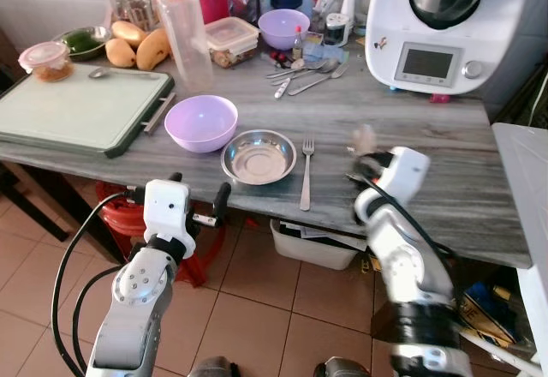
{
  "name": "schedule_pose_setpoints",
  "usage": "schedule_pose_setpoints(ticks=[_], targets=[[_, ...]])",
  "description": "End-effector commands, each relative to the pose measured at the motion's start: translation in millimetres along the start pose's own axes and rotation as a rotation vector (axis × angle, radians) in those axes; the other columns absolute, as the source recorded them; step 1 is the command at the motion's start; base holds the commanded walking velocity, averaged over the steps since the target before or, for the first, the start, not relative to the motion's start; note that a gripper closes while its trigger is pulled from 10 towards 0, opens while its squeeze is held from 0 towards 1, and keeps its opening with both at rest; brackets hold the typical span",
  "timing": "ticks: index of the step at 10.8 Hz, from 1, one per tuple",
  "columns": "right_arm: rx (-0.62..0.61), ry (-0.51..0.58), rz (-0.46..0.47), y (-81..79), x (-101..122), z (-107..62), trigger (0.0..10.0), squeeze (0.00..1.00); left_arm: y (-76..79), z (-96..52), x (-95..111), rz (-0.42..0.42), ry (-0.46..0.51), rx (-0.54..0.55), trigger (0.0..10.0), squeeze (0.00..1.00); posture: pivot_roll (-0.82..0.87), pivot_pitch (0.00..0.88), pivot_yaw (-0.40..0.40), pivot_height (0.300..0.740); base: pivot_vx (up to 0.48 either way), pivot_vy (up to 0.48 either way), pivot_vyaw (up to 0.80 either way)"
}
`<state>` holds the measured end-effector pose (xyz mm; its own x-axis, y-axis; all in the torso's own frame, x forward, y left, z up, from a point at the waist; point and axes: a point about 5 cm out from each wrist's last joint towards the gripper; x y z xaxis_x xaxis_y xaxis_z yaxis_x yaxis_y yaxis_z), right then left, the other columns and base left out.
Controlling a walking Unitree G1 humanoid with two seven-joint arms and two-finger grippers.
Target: Setting the table
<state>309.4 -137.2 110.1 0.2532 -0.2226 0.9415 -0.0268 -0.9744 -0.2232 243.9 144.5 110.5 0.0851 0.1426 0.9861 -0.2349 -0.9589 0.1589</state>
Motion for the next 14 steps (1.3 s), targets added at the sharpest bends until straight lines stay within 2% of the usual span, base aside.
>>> schedule_pose_setpoints(ticks=[1, 4, 7, 8, 11, 14], targets=[[0.013, -0.012, 0.002, -6.0, 1.0, 2.4, 10.0, 0.00, 0.2, -1.0, 3.6, 0.001, 0.005, 0.000, 10.0, 0.00, 0.04, 0.041, 0.046, 0.740, 0.000, 0.000, 0.00], [-0.043, -0.060, 0.018, -2.8, 0.0, 12.9, 10.0, 0.00, 1.0, -0.6, 4.3, 0.004, -0.003, -0.003, 10.0, 0.00, 0.04, 0.045, 0.052, 0.740, 0.000, 0.000, 0.00], [-0.053, -0.100, 0.045, -10.4, -4.3, 18.7, 10.0, 0.00, 1.6, 1.1, 4.8, 0.005, -0.007, -0.005, 10.0, 0.00, 0.04, 0.051, 0.048, 0.740, 0.000, 0.000, 0.00], [-0.037, -0.107, 0.033, -16.1, -3.7, 22.2, 10.0, 0.00, 2.0, 1.4, 4.7, 0.006, -0.008, -0.003, 10.0, 0.00, 0.04, 0.049, 0.044, 0.740, 0.000, 0.000, 0.00], [-0.058, -0.122, -0.007, -17.4, -3.7, 29.3, 10.0, 0.00, 3.8, 1.3, 4.0, 0.007, -0.010, 0.000, 10.0, 0.00, 0.04, 0.051, 0.040, 0.740, 0.000, 0.000, 0.00], [-0.056, -0.139, 0.001, -20.6, -5.5, 34.8, 10.0, 0.00, 5.0, 0.6, 3.1, 0.003, -0.015, -0.002, 10.0, 0.00, 0.04, 0.057, 0.037, 0.740, 0.000, 0.000, 0.00]])
Point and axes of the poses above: a point about 5 cm out from each wrist's last joint towards the gripper, its own z axis pointing out of the wrist towards the gripper, its own x axis along the axis of the wrist's last joint, y = z × x, and after that the axes turned 11 degrees about -z, right-handed
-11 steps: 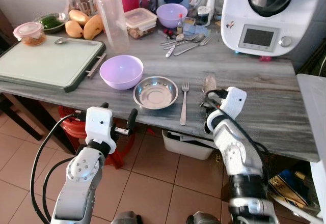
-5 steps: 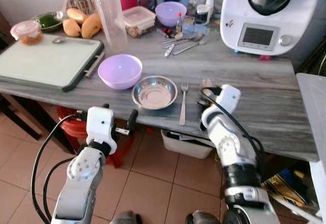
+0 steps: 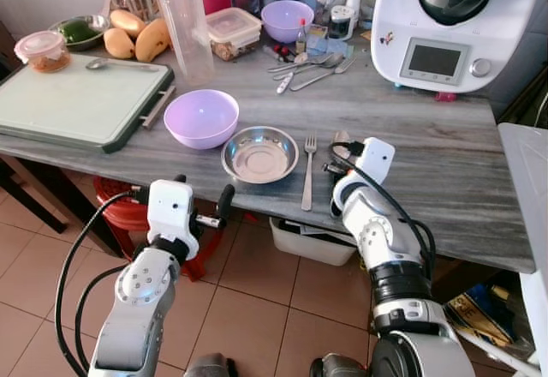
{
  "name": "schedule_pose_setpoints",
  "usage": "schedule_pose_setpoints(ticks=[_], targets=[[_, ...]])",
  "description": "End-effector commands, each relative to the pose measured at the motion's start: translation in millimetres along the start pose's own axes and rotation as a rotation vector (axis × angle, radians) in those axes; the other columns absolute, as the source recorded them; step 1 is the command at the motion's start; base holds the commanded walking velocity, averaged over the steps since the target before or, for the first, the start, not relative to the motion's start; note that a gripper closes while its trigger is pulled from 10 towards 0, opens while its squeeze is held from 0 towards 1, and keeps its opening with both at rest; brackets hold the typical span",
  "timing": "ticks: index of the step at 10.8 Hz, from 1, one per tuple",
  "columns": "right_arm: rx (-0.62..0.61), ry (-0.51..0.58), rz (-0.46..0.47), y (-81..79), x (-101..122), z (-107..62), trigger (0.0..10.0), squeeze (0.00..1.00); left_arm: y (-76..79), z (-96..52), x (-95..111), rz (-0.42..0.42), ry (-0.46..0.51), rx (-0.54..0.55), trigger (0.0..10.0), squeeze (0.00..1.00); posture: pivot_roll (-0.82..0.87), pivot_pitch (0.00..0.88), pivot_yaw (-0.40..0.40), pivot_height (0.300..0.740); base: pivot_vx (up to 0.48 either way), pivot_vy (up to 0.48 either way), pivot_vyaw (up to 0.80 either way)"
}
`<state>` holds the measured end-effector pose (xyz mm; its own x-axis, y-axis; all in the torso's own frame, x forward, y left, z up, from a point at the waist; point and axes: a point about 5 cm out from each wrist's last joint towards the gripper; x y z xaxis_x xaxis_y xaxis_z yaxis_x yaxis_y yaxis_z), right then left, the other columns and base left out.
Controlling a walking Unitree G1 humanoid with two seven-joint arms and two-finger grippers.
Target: Setting the table
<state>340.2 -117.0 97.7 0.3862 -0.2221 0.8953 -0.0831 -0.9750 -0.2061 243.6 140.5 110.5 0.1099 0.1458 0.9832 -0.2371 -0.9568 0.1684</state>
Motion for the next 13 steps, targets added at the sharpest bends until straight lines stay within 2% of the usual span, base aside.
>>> schedule_pose_setpoints(ticks=[1, 4, 5, 6, 7, 13], targets=[[-0.004, -0.007, 0.010, -3.5, 1.0, 2.5, 10.0, 0.00, 1.8, 0.2, 2.4, 0.011, 0.000, -0.003, 10.0, 0.00, 0.04, 0.058, 0.037, 0.740, 0.000, 0.000, 0.00], [0.009, -0.026, 0.000, -9.3, -5.1, 2.9, 10.0, 0.00, 2.0, -0.4, 2.1, 0.010, -0.003, -0.003, 10.0, 0.00, 0.04, 0.061, 0.036, 0.740, 0.000, 0.000, 0.00], [0.008, -0.029, -0.002, -8.8, -7.2, 2.6, 10.0, 0.17, 2.2, -0.5, 1.9, 0.009, -0.005, -0.004, 10.0, 0.00, 0.04, 0.061, 0.036, 0.740, 0.000, 0.000, 0.00], [0.006, -0.028, -0.003, -8.3, -7.3, 3.0, 10.0, 0.91, 2.2, -0.3, 1.9, 0.008, -0.006, -0.004, 10.0, 0.00, 0.04, 0.061, 0.036, 0.740, 0.000, 0.000, 0.00], [0.004, -0.026, -0.003, -7.6, -7.1, 3.7, 10.0, 1.00, 2.3, 0.0, 1.8, 0.008, -0.007, -0.005, 10.0, 0.00, 0.05, 0.060, 0.036, 0.740, 0.000, 0.000, 0.00], [-0.013, 0.004, -0.018, -3.9, -2.5, 4.5, 10.0, 1.00, 1.6, 3.2, 1.8, 0.015, -0.005, -0.006, 10.0, 0.00, 0.05, 0.044, 0.035, 0.740, 0.000, 0.000, 0.00]])
Point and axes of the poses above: a point about 5 cm out from each wrist's last joint towards the gripper, its own z axis pointing out of the wrist towards the gripper, its own x axis along the axis of the wrist's last joint, y = z × x, and after that the axes turned 11 degrees about -z, right-handed
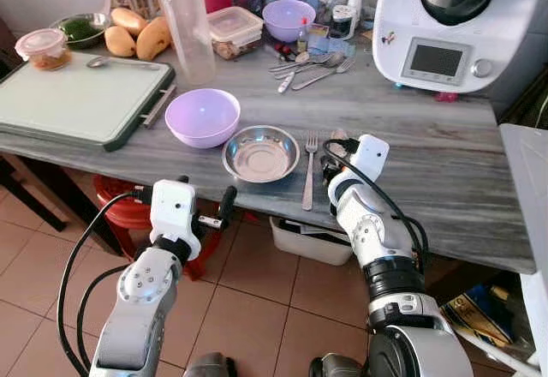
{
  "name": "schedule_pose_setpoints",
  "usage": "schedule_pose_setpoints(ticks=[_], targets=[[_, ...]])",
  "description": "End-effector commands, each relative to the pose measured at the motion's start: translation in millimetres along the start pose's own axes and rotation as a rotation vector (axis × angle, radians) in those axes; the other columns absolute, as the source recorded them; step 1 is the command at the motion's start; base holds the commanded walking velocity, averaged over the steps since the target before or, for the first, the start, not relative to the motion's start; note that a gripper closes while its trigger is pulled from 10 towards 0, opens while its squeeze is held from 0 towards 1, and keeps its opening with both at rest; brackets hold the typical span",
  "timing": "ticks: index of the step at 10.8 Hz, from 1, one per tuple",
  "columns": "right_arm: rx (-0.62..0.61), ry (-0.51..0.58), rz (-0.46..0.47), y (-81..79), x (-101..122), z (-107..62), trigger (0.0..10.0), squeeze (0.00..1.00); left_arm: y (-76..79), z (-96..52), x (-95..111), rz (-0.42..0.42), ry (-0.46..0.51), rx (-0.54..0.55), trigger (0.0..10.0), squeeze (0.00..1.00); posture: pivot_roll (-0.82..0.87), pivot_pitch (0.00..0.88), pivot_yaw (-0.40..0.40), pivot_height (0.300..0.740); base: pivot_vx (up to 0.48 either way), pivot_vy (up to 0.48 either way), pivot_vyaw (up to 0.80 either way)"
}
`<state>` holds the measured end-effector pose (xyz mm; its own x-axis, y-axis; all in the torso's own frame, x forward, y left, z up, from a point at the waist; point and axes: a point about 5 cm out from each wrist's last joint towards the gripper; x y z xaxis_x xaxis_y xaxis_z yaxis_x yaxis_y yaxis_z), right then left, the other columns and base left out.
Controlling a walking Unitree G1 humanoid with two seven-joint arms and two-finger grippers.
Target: Setting the table
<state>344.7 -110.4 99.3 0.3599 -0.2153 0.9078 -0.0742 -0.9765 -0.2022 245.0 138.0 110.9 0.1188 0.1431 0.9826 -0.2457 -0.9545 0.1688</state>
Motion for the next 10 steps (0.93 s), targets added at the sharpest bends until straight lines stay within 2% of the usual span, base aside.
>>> schedule_pose_setpoints(ticks=[1, 4, 6, 7, 8, 9, 10], targets=[[-0.020, -0.002, -0.018, 3.3, 0.8, 0.5, 10.0, 1.00, -0.2, 2.0, 2.0, 0.016, 0.008, 0.002, 10.0, 0.00, 0.05, 0.039, 0.035, 0.740, 0.000, 0.000, 0.00], [0.001, 0.077, -0.035, 0.6, 8.4, -1.8, 10.0, 1.00, -1.6, 4.7, 3.3, 0.013, 0.028, 0.017, 10.0, 0.00, 0.04, 0.013, 0.036, 0.740, 0.000, 0.000, 0.00], [0.017, 0.176, -0.075, -2.1, 20.6, -5.3, 10.0, 1.00, -0.8, 8.0, 2.3, 0.008, 0.040, 0.024, 10.0, 0.00, 0.04, 0.000, 0.035, 0.740, 0.000, 0.000, 0.00], [0.007, 0.270, -0.149, 3.0, 31.8, -11.2, 10.0, 1.00, -4.9, 10.1, -0.2, 0.011, 0.045, 0.078, 10.0, 0.00, 0.03, 0.000, 0.028, 0.740, 0.000, 0.000, 0.00], [-0.002, 0.312, -0.167, 10.9, 35.6, -16.6, 10.0, 1.00, -6.5, 12.1, -0.4, 0.014, 0.051, 0.100, 10.0, 0.00, 0.03, 0.000, 0.024, 0.740, 0.000, 0.000, 0.00], [0.005, 0.360, -0.268, 24.7, 37.1, -29.8, 10.0, 1.00, -9.1, 15.4, -0.5, 0.013, 0.060, 0.121, 10.0, 0.00, 0.02, 0.000, 0.014, 0.740, 0.000, 0.000, 0.00], [-0.005, 0.372, -0.315, 41.1, 33.2, -42.1, 10.0, 1.00, -12.4, 17.8, 0.6, 0.012, 0.071, 0.142, 10.0, 0.00, 0.01, 0.000, 0.015, 0.740, 0.000, 0.000, 0.00]])
Point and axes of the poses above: a point about 5 cm out from each wrist's last joint towards the gripper, its own z axis pointing out of the wrist towards the gripper, its own x axis along the axis of the wrist's last joint, y = z × x, and after that the axes turned 11 degrees about -z, right-handed
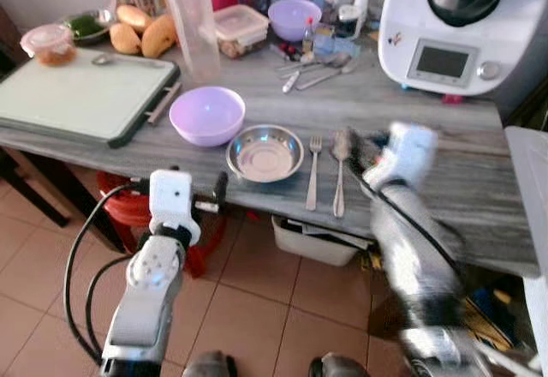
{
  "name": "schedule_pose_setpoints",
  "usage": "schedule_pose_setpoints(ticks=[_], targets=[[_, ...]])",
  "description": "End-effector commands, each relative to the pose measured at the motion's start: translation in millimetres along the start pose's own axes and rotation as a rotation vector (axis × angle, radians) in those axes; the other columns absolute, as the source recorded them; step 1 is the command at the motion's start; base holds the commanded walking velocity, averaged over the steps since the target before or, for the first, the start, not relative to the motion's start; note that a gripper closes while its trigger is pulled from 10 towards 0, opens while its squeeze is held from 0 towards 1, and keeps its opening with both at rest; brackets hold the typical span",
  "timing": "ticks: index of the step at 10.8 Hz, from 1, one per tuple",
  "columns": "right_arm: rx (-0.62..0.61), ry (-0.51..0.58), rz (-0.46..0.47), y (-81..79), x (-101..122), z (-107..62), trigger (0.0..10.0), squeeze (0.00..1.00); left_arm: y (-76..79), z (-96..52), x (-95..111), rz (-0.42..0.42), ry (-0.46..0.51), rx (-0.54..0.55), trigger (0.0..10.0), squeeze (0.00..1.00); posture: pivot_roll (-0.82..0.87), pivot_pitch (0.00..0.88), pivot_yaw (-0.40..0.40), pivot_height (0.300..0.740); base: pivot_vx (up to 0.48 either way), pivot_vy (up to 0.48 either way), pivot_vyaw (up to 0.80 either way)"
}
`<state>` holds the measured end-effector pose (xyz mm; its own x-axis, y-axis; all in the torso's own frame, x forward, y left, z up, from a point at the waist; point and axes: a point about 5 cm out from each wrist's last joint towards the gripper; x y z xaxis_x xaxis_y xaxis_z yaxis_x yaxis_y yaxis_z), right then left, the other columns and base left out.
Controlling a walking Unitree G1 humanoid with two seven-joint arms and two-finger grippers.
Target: Setting the table
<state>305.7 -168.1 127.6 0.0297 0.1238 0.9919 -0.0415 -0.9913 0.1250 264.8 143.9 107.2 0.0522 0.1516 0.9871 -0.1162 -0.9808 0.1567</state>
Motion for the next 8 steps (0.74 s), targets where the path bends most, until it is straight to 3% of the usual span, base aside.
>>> schedule_pose_setpoints(ticks=[1, 3, 4, 5, 8], targets=[[0.018, 0.046, -0.062, 8.9, 6.4, -16.0, 10.0, 1.00, -7.6, 0.7, 0.9, 0.009, 0.016, 0.036, 10.0, 0.00, -0.01, 0.000, 0.022, 0.740, 0.000, 0.000, 0.00], [0.020, 0.078, -0.185, 24.7, 6.2, -39.8, 10.0, 1.00, -9.5, 0.9, -2.6, 0.008, 0.015, 0.046, 10.0, 0.00, -0.02, 0.000, 0.032, 0.740, 0.000, 0.000, 0.00], [-0.049, 0.106, -0.300, 39.8, 7.4, -54.2, 10.0, 0.00, -12.9, 0.8, -3.6, 0.002, 0.009, 0.055, 10.0, 0.00, -0.03, 0.000, 0.038, 0.740, 0.000, 0.000, 0.00], [-0.114, 0.038, -0.278, 49.3, -1.3, -58.4, 10.0, 0.00, -16.9, 3.1, -5.1, 0.010, 0.010, 0.072, 10.0, 0.00, -0.04, 0.000, 0.040, 0.740, 0.000, 0.000, 0.00], [-0.154, -0.009, -0.262, 51.0, -5.0, -48.4, 10.0, 0.00, -9.1, 8.9, -6.0, 0.010, 0.016, 0.061, 10.0, 0.00, -0.04, 0.000, 0.035, 0.740, -0.089, 0.000, 0.00]])
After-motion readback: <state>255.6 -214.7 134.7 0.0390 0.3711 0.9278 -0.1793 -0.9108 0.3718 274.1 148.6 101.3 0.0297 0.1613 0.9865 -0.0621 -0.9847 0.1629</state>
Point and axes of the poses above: a point about 5 cm out from each wrist's last joint towards the gripper, its own z axis pointing out of the wrist towards the gripper, its own x axis along the axis of the wrist's last joint, y = z × x, and after that the axes turned 11 degrees about -z, right-handed
